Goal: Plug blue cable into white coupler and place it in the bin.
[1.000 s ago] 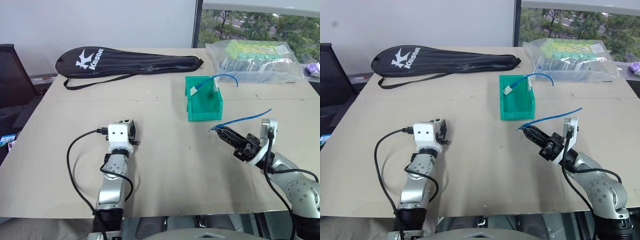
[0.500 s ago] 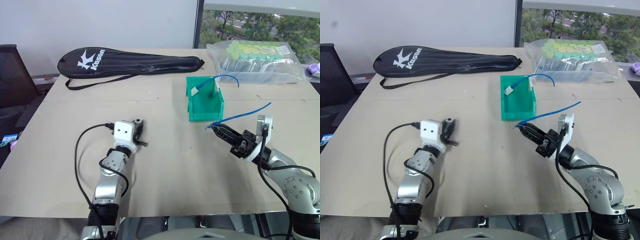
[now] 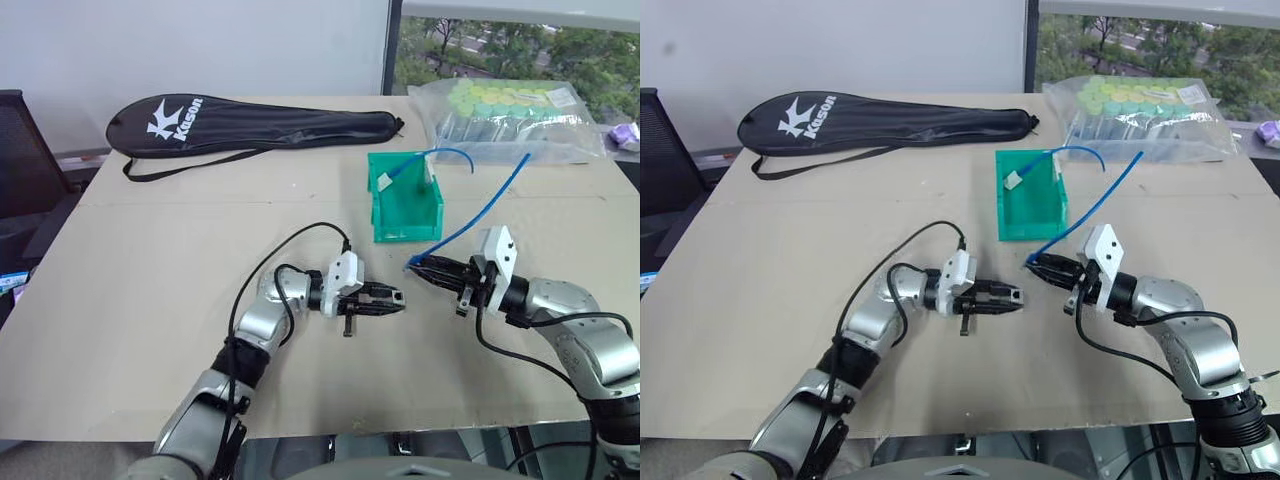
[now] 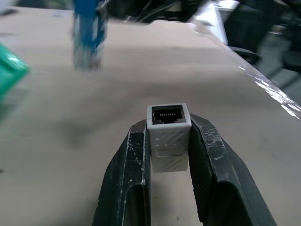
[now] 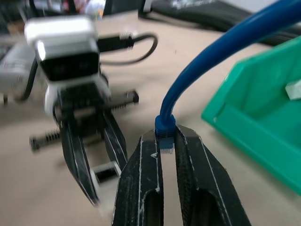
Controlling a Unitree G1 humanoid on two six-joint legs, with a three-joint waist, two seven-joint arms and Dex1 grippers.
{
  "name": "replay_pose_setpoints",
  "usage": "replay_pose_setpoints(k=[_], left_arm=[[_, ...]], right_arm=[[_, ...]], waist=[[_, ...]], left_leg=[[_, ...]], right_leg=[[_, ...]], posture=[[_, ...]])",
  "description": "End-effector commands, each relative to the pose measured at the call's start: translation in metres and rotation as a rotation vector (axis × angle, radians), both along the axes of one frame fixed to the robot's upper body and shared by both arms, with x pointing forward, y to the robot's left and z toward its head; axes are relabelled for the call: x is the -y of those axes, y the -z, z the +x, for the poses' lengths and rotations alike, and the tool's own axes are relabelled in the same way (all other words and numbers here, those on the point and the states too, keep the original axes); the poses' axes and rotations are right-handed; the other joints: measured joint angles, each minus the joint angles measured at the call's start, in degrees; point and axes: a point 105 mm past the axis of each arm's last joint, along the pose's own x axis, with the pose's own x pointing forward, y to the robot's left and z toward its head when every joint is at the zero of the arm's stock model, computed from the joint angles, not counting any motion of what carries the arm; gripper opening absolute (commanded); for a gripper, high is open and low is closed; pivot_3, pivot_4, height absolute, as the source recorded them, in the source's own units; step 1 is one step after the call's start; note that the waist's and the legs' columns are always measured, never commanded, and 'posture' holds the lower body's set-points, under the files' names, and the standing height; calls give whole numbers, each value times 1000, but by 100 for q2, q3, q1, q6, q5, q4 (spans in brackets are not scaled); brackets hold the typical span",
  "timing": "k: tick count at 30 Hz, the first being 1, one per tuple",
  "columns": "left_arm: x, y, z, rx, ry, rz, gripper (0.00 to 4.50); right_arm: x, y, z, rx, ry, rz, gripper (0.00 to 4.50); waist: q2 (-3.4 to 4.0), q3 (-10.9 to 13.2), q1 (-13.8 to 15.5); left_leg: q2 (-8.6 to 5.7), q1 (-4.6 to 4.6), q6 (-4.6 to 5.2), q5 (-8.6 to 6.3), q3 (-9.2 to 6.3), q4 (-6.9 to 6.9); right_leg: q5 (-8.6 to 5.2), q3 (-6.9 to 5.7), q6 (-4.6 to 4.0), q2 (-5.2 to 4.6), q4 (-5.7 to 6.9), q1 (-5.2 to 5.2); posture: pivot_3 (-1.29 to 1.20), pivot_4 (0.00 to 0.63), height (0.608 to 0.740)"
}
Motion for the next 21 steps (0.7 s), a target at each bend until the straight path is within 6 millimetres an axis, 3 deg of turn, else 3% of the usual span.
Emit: replay_pose_setpoints(k=[1, 10, 21], left_arm=[[2, 0, 4, 44, 57, 25, 514], [-1, 7, 5, 48, 83, 51, 514], [-1, 8, 4, 31, 79, 42, 514]], right_arm=[[1, -4, -4, 48, -58, -29, 0], [-9, 0, -25, 22, -177, -71, 0], [-15, 18, -27, 5, -168, -131, 0]], waist=[[-1, 1, 3], [-2, 1, 3], [-3, 1, 4]], left_leg=[[0, -2, 0, 0, 0, 0], [1, -2, 2, -1, 0, 1], [2, -1, 2, -1, -1, 1]], right_leg=[[0, 0, 0, 0, -5, 0], [1, 2, 1, -1, -9, 1], [1, 1, 1, -1, -8, 2]], posture=[[0, 150, 740], [0, 150, 740], [0, 150, 740]])
